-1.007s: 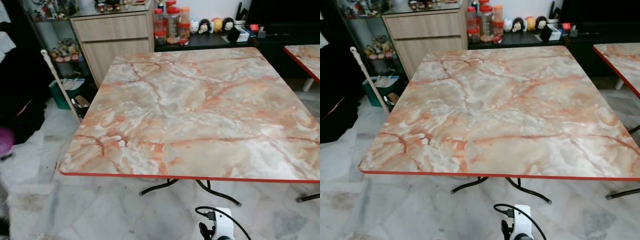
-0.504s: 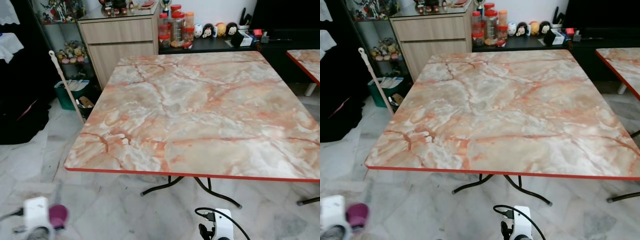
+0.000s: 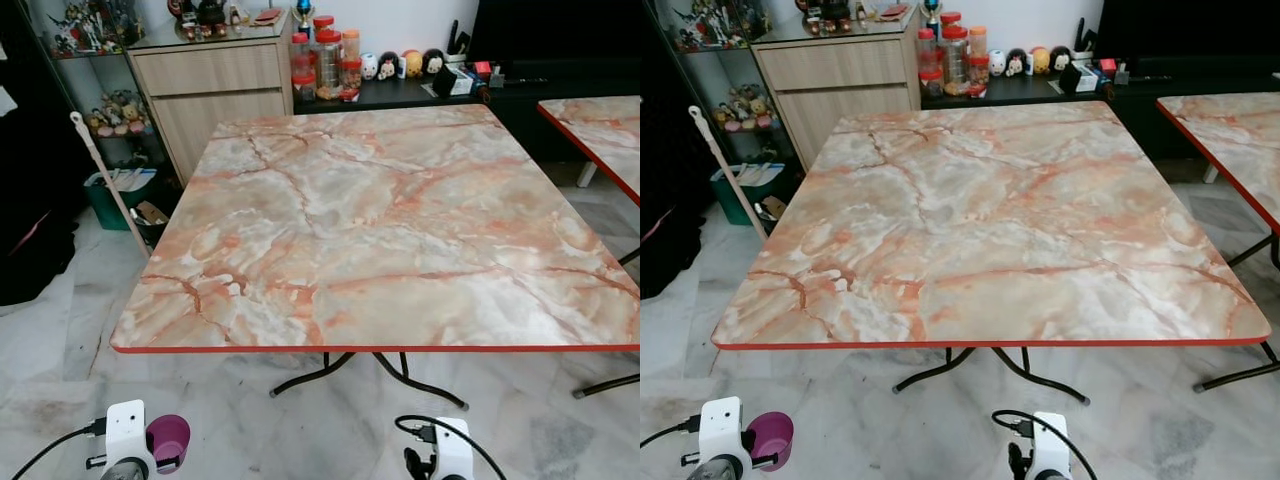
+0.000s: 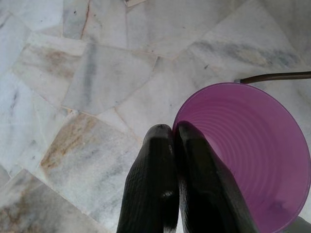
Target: Setting the table
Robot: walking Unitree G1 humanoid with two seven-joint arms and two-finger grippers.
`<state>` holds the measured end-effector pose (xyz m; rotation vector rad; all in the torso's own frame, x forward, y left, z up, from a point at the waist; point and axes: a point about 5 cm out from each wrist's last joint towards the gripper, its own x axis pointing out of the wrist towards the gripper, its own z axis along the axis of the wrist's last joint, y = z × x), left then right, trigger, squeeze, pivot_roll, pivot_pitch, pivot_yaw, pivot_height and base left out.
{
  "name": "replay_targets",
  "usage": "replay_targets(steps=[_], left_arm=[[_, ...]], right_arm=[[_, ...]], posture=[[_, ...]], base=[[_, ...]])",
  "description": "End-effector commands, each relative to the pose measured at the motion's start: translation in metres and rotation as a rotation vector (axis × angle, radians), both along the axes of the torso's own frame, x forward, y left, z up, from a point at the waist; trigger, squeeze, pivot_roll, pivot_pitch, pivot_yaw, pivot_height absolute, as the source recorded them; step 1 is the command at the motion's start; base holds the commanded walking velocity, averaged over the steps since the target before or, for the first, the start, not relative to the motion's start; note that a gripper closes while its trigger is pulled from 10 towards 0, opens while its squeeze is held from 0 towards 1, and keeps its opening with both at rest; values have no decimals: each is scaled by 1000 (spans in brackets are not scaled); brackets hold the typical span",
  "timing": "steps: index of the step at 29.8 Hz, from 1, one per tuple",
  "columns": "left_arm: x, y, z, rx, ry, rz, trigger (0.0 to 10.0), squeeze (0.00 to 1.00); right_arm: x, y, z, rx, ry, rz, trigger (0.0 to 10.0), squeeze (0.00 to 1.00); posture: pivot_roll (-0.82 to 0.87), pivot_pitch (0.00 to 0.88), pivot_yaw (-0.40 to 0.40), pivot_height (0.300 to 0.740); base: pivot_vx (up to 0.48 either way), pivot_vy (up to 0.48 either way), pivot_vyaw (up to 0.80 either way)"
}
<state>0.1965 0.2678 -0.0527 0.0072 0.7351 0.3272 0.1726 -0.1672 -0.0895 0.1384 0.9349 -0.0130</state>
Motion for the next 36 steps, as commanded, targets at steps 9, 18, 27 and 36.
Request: replay_targets(steps=[9,18,27,36], left_arm=[[-1,4,1,10,3,2,10000,0],[2,-22,-7,-60,-1,5,10000,0],[-3,-50,-18,-126,32,19,10000,0],[-2,-50,-18,-126,27,32,10000,0]], right_arm=[[2,1,1,1,-6,0,10000,0],[2,-4,1,-16,-9,8,10000,0],[3,-10,3,-35,-15,12,10000,0],[4,-9,3,-33,-14,20,10000,0]], posture=[[18,0,69,709],[-37,0,53,709],[-48,0,57,709],[-31,0,48,709]], base=[[0,0,0],[0,-92,0],[0,-438,0],[0,-449,0]])
